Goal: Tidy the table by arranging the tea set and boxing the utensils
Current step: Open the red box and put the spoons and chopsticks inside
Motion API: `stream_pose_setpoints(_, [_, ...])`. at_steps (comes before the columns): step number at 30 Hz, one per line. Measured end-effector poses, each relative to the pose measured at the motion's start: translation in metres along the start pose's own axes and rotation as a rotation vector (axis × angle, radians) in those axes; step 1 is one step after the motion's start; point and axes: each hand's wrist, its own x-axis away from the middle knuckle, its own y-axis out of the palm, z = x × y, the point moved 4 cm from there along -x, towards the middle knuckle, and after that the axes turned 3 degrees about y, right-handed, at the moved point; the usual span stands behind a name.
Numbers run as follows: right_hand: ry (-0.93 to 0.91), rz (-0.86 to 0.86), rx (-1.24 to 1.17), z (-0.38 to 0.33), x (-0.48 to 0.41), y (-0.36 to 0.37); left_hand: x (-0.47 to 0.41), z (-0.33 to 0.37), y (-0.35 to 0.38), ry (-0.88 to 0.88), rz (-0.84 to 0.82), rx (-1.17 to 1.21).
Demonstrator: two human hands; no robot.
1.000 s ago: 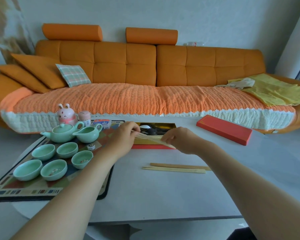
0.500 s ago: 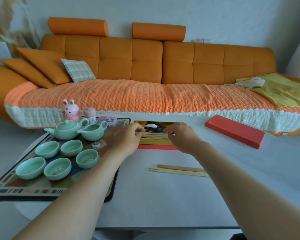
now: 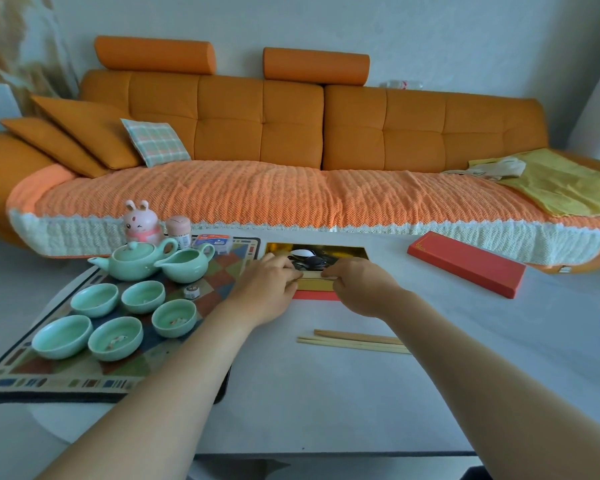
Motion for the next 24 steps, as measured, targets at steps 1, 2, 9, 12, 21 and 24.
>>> stream_pose_setpoints(1, [0.002,-0.005,-0.006,0.001,0.002,0.000,0.001,0.001,0.000,0.006,0.002,-0.024])
stream_pose_setpoints(2, [-0.006,0.008,-0.011,0.002,0.004,0.000,0.002,0.002,-0.001,0.015,0.011,-0.043])
stream_pose_setpoints(9, [-0.121,0.194,-0.047,0.004,0.023,-0.025,0.001,0.034,-0.015,0.129,0.151,-0.029])
stream_pose_setpoints(12, [-0.075,0.007,-0.110,0.004,0.034,-0.028,0.001,0.050,-0.016,0.122,0.062,0.080])
stream_pose_setpoints(21, [-0.008,-0.397,-0.054,0.020,0.059,-0.016,0.010,0.077,0.007,0.042,-0.337,0.209])
stream_pose_setpoints(24, [0.014,-0.398,-0.051,0.028,0.059,-0.013,0.008,0.079,0.007,0.063,-0.384,0.192])
